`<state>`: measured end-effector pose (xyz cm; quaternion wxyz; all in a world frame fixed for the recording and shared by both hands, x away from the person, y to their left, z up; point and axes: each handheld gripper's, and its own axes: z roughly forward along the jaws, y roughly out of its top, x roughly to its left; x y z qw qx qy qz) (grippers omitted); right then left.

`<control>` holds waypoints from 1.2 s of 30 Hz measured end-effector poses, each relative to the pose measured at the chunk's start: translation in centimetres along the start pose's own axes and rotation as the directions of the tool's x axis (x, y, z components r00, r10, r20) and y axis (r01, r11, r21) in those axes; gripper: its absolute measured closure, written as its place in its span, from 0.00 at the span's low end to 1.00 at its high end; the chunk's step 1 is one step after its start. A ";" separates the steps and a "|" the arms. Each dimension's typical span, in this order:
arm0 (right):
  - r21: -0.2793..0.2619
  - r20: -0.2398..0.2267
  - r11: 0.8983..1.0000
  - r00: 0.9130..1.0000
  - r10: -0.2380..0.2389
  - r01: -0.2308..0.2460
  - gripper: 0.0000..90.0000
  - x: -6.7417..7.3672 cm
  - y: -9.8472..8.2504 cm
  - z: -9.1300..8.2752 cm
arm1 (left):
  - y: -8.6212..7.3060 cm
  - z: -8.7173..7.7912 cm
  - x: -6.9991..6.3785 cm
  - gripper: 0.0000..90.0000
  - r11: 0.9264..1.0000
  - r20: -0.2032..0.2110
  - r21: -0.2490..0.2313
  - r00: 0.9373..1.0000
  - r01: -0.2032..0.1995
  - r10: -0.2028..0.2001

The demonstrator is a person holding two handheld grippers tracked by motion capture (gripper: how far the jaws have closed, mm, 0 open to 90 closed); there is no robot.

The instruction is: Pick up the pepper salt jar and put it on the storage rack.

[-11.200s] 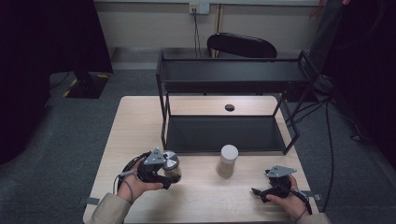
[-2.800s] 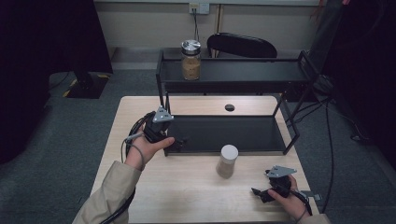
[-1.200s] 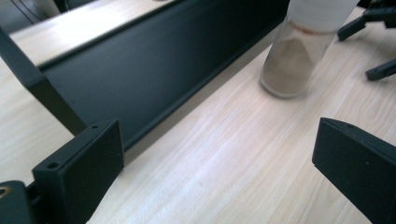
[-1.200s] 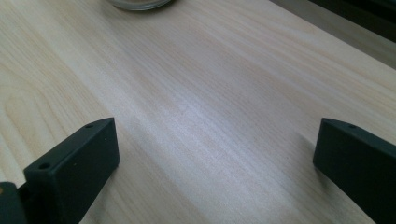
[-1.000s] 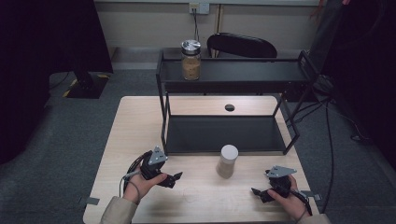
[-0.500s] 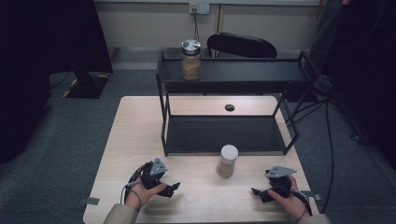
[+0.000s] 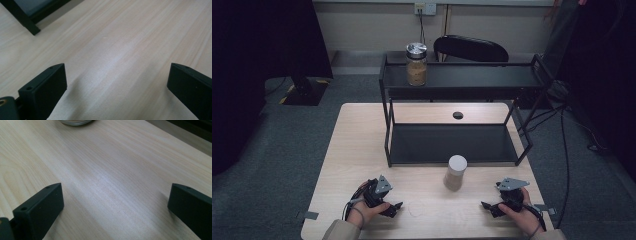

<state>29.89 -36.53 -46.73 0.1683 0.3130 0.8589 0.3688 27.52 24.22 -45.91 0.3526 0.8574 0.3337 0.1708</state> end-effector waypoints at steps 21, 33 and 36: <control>0.004 -0.016 1.000 1.000 -0.009 0.009 0.00 -0.2 0.1 -0.1 | -0.8 0.6 0.3 0.00 0.999 -0.004 -0.002 0.999 0.038 -0.038; -0.020 -0.053 0.997 0.996 -0.070 0.069 0.01 0.7 2.0 -0.3 | -1.2 0.6 0.3 0.00 0.999 -0.001 -0.021 0.999 0.038 -0.038; -0.034 -0.068 0.998 0.997 -0.048 0.046 0.01 0.7 2.3 -0.2 | -1.3 0.6 0.3 0.00 0.999 -0.001 -0.022 0.999 0.038 -0.038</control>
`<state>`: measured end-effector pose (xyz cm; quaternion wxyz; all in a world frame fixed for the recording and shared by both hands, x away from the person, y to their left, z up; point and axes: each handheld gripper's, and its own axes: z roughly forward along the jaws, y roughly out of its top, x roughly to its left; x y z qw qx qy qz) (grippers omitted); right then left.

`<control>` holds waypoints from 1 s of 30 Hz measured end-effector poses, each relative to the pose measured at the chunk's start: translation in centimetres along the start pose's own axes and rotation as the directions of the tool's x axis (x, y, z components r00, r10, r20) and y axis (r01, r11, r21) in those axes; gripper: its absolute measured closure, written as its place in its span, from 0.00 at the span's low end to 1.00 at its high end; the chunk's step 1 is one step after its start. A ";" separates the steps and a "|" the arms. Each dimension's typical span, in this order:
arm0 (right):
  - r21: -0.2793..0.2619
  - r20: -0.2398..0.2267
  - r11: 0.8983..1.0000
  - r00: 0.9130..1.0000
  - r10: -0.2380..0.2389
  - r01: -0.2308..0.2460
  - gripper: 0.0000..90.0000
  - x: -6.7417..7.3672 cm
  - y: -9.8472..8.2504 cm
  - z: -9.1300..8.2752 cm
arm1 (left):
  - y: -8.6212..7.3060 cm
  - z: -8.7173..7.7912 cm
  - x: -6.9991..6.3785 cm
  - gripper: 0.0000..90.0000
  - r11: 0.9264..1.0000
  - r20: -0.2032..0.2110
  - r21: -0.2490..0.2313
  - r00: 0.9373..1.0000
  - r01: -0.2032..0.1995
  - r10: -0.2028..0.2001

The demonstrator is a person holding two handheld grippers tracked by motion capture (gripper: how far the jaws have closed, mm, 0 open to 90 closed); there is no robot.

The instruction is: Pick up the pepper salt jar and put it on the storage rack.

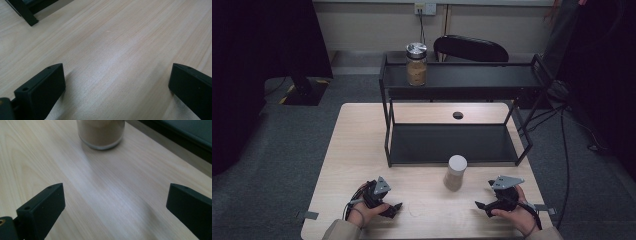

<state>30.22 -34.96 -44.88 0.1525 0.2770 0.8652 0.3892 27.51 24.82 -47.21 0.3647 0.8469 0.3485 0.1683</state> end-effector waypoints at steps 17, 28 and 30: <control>-0.100 -0.047 0.995 0.999 0.003 -0.008 0.00 -0.2 4.3 -0.1 | -0.5 0.0 0.0 0.00 1.000 -0.002 -0.022 1.000 0.002 -0.002; -0.160 -0.079 0.986 0.997 0.025 -0.037 0.00 -0.4 5.7 2.1 | -0.6 0.0 -0.1 0.00 1.000 -0.003 -0.023 1.000 0.001 -0.001; -0.162 -0.085 0.986 0.996 0.025 -0.038 0.00 -0.5 5.9 2.3 | -0.6 0.0 -0.1 0.00 1.000 -0.003 -0.023 1.000 0.001 -0.001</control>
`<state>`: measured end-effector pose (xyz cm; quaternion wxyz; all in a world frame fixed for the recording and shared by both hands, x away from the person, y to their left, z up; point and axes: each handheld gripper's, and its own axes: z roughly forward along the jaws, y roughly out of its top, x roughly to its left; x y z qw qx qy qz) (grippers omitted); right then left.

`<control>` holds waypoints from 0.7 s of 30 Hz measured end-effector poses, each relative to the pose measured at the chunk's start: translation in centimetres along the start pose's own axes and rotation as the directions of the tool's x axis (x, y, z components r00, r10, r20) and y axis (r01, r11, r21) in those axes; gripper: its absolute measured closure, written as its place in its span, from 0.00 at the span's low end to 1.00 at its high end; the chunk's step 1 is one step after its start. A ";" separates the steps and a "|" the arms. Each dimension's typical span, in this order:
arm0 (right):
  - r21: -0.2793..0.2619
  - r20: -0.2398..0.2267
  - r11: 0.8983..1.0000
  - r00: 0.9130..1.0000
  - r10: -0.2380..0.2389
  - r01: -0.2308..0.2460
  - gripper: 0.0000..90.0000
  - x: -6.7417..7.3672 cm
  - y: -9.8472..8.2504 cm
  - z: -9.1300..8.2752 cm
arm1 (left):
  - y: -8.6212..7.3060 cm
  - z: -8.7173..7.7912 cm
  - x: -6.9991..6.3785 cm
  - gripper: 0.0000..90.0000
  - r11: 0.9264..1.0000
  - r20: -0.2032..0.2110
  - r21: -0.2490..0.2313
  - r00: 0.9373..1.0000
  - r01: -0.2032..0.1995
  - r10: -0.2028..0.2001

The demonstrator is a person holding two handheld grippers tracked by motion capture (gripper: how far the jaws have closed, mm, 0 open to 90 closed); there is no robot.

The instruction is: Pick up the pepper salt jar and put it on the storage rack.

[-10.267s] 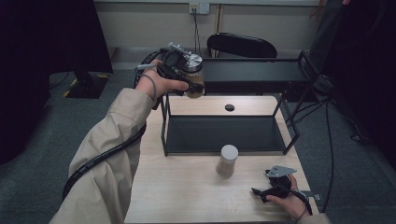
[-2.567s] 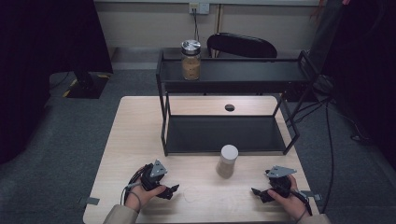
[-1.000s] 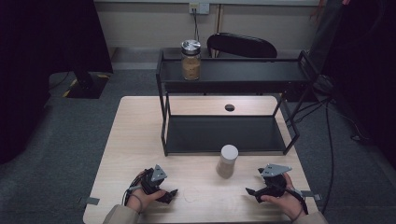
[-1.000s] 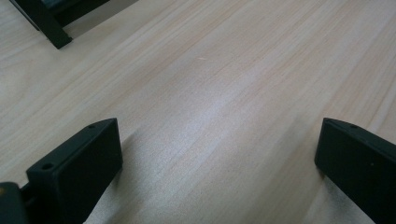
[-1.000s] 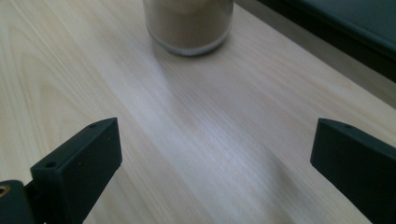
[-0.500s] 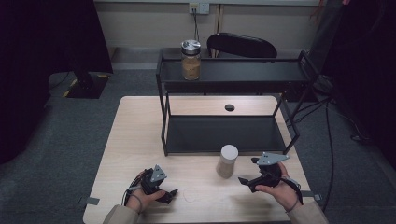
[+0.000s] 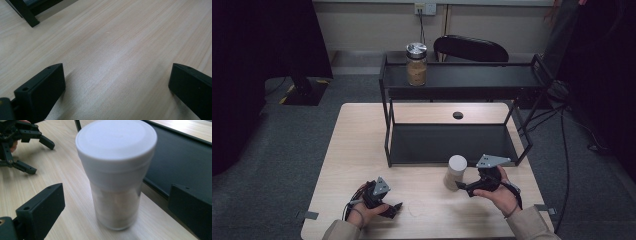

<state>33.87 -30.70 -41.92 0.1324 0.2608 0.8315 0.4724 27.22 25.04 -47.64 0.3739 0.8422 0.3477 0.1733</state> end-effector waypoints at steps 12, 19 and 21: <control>-0.014 -0.016 1.000 1.000 -0.005 0.005 0.08 -0.4 0.2 2.0 | 0.0 0.0 0.0 0.00 1.000 0.000 0.000 1.000 0.000 0.000; -0.016 -0.027 0.999 0.999 -0.038 0.038 0.23 -0.8 0.2 2.6 | 0.0 0.0 0.0 0.00 1.000 0.000 0.000 1.000 0.000 0.000; -0.008 -0.020 0.999 0.998 -0.052 0.052 0.25 -0.7 0.4 2.6 | 0.0 0.0 0.0 0.00 1.000 0.000 0.000 1.000 0.000 0.000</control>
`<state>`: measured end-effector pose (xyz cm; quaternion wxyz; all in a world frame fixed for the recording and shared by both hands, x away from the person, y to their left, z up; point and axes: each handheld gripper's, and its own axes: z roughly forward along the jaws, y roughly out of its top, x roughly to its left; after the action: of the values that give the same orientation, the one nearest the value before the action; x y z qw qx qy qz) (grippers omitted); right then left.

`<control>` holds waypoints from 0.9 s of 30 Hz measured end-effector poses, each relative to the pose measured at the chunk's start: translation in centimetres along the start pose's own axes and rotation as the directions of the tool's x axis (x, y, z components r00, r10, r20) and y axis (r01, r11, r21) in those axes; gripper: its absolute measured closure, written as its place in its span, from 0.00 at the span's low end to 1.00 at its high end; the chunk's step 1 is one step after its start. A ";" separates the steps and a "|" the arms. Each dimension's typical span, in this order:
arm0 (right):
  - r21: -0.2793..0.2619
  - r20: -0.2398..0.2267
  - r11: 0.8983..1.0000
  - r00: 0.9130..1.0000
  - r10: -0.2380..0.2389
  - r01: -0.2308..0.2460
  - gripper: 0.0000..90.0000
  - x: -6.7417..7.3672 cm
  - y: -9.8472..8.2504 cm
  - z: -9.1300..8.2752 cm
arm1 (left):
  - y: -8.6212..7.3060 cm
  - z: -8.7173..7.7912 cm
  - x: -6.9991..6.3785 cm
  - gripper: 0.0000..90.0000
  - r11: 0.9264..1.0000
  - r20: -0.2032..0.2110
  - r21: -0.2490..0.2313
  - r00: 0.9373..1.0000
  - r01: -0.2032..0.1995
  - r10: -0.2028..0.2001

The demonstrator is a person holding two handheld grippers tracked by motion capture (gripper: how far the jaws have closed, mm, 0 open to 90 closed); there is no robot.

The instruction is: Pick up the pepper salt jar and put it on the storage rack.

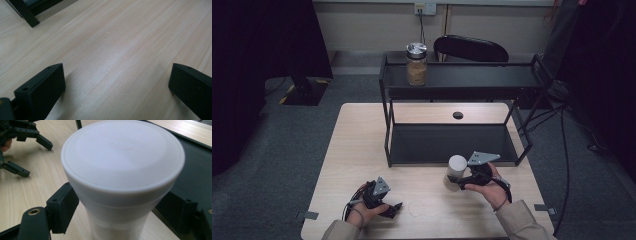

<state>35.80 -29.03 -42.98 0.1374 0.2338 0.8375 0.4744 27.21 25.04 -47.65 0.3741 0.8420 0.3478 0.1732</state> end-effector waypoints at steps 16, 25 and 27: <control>-0.006 -0.013 0.999 0.999 -0.049 0.049 0.38 -0.3 0.3 0.1 | 0.0 0.0 0.0 0.00 1.000 0.000 0.000 1.000 0.000 0.000; 0.024 -0.012 0.998 0.998 -0.064 0.064 0.38 -0.1 1.1 -0.2 | 0.0 0.0 0.0 0.00 1.000 -0.002 0.000 1.000 0.002 -0.002; 0.034 -0.015 0.997 0.998 -0.062 0.062 0.39 -0.2 1.4 -0.3 | 0.0 0.0 0.0 0.00 1.000 -0.001 0.000 1.000 0.002 -0.002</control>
<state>36.17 -28.78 -41.65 0.1422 0.2067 0.8532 0.4573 27.18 25.01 -47.65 0.3742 0.8416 0.3487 0.1736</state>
